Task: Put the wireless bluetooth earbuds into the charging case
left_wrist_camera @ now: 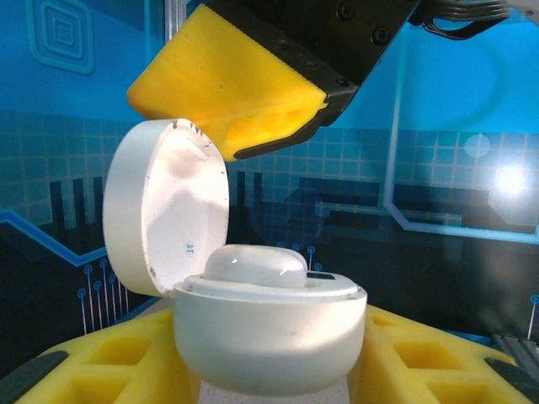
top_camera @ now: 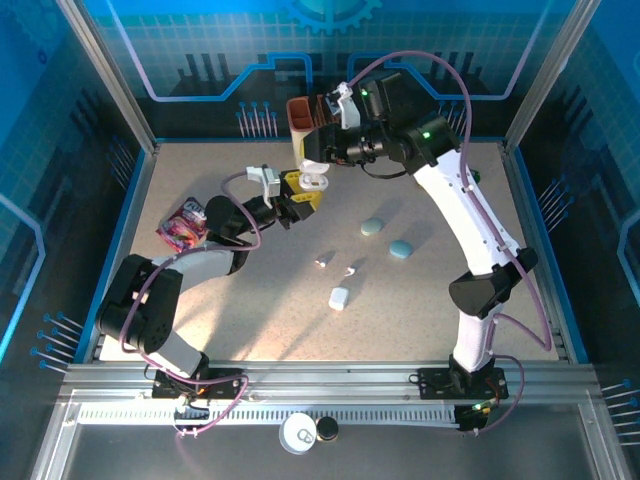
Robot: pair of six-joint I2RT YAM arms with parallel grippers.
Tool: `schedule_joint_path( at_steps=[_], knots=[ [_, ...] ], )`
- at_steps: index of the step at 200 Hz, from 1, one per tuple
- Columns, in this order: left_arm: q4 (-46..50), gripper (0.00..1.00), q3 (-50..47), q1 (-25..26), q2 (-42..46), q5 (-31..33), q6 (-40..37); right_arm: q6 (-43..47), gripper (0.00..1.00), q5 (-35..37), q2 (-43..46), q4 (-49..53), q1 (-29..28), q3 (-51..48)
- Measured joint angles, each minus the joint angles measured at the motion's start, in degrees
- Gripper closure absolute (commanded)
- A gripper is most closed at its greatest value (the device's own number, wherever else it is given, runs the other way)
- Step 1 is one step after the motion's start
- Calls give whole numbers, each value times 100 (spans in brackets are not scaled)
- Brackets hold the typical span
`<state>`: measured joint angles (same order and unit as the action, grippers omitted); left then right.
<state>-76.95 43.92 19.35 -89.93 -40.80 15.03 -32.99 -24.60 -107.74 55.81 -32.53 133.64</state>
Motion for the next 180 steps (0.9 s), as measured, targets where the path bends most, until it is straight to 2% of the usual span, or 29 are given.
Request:
schedule_joint_path(
  at_steps=[180],
  knots=[
    [-55, 55, 0, 0, 0, 149, 2, -4, 56, -26, 341, 70, -39, -472]
  ],
)
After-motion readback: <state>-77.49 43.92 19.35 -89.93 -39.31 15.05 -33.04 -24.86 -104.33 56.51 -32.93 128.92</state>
